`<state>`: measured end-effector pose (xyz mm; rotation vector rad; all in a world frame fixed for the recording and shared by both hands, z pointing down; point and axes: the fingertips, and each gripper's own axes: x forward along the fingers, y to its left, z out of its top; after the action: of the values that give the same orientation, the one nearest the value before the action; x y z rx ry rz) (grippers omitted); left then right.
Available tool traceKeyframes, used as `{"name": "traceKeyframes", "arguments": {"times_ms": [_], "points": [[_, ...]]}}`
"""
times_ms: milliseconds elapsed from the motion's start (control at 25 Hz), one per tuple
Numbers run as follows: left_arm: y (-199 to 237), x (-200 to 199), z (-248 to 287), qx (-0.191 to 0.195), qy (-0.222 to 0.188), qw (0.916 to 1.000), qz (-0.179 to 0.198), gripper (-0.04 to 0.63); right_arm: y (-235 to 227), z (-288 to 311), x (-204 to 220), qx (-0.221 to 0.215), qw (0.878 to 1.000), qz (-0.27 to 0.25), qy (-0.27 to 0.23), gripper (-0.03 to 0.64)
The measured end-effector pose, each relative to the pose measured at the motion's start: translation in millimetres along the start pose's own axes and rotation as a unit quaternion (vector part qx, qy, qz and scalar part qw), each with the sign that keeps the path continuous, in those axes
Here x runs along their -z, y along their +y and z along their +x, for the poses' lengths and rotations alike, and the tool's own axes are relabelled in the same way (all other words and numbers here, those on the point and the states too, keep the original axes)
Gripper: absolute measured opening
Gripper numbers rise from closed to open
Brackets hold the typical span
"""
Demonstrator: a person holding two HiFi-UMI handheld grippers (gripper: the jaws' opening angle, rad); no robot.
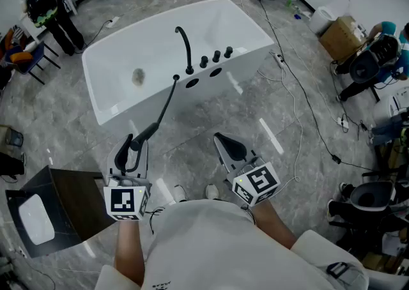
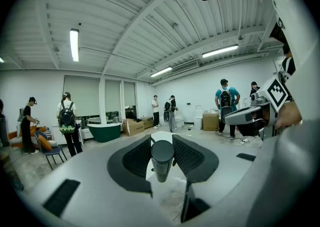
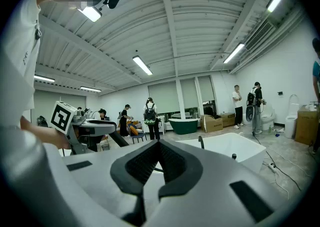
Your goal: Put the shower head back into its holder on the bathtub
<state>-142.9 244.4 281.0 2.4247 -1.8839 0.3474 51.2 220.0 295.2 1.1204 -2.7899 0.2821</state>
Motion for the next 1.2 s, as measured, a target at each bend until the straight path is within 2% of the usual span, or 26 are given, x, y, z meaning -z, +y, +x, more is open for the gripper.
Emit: {"name": "traceKeyframes", "arguments": {"times_ms": [560, 960, 1200], "points": [[7.8, 3.1, -3.3, 0.031, -0.005, 0.9994, 0.011, 0.141, 23.4, 13.3, -2.4, 0.011, 1.000, -0.004, -0.008, 0.017], [16.1, -1.5, 2.5, 0.062, -0.016, 0.9979, 0.014, 0.141, 22.2, 19.1, -6.0, 0.042, 0.998, 0.036, -0.026, 0.018], [21.7, -2.4, 1.2, 0.081, -0.022, 0.9963, 0.017, 0.141, 39.7, 27.8, -4.8, 0.053, 0.998, 0.017, -0.024, 0.018]]}}
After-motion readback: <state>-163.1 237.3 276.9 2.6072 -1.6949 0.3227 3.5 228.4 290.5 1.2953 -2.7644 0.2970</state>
